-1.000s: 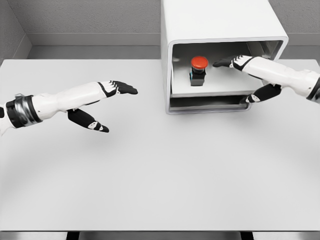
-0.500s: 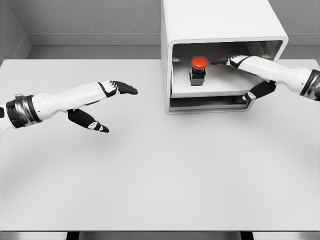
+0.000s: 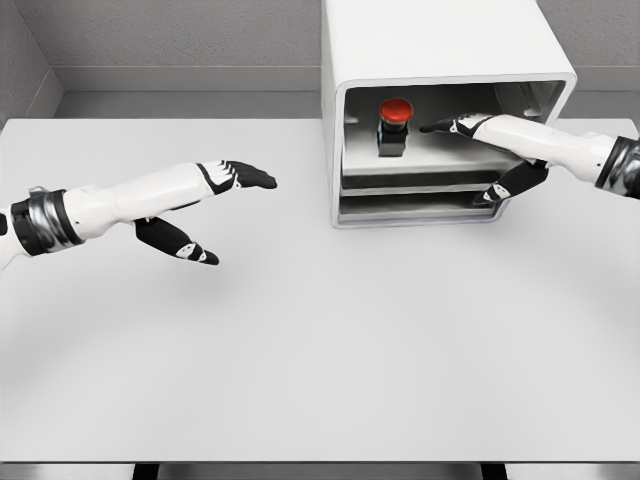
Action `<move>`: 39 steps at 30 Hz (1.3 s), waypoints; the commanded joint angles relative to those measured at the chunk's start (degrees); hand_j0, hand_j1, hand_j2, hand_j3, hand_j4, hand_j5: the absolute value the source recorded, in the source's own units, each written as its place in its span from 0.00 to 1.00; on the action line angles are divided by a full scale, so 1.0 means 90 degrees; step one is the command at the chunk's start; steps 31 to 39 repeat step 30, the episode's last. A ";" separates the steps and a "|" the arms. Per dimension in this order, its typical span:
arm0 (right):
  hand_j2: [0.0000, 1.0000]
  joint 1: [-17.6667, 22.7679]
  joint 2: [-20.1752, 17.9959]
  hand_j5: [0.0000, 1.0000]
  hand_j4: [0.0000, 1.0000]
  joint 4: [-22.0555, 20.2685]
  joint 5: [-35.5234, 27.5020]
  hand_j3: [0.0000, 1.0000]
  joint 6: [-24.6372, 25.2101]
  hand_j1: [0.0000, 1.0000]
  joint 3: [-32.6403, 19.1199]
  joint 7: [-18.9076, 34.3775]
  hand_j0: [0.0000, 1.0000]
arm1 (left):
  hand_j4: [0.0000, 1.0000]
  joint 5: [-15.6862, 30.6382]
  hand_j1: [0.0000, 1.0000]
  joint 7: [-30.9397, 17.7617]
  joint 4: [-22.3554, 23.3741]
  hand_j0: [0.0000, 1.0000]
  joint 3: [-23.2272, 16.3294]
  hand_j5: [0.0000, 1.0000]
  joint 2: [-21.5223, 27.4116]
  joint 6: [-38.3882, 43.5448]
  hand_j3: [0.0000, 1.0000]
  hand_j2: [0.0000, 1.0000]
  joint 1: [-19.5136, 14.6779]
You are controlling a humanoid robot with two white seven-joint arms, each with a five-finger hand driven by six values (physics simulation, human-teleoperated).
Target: Slide open multi-storey tabletop storage cabinets and put open load switch and slide close multi-storey tabletop storage cabinets
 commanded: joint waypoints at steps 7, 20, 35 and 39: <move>1.00 0.0068 -0.0647 1.00 1.00 -0.0416 -0.0076 1.00 0.0167 1.00 0.0036 -0.0280 1.00 | 1.00 0.0051 1.00 0.0001 -0.0048 1.00 -0.0034 1.00 -0.0010 0.0001 1.00 1.00 0.0000; 1.00 0.0185 -0.2307 1.00 1.00 -0.3190 -0.0057 1.00 0.0167 1.00 0.0582 -0.0895 1.00 | 1.00 0.0031 1.00 0.0011 0.0098 1.00 0.0025 1.00 0.0078 0.0001 1.00 1.00 0.0156; 1.00 0.0595 -0.3733 1.00 1.00 -0.3414 -0.0018 1.00 0.0167 1.00 0.0729 -0.0954 1.00 | 1.00 -0.0291 1.00 -0.0018 0.0646 1.00 0.0298 1.00 0.0048 0.0001 1.00 1.00 0.0156; 1.00 0.0595 -0.3733 1.00 1.00 -0.3414 -0.0018 1.00 0.0167 1.00 0.0729 -0.0954 1.00 | 1.00 -0.0291 1.00 -0.0018 0.0646 1.00 0.0298 1.00 0.0048 0.0001 1.00 1.00 0.0156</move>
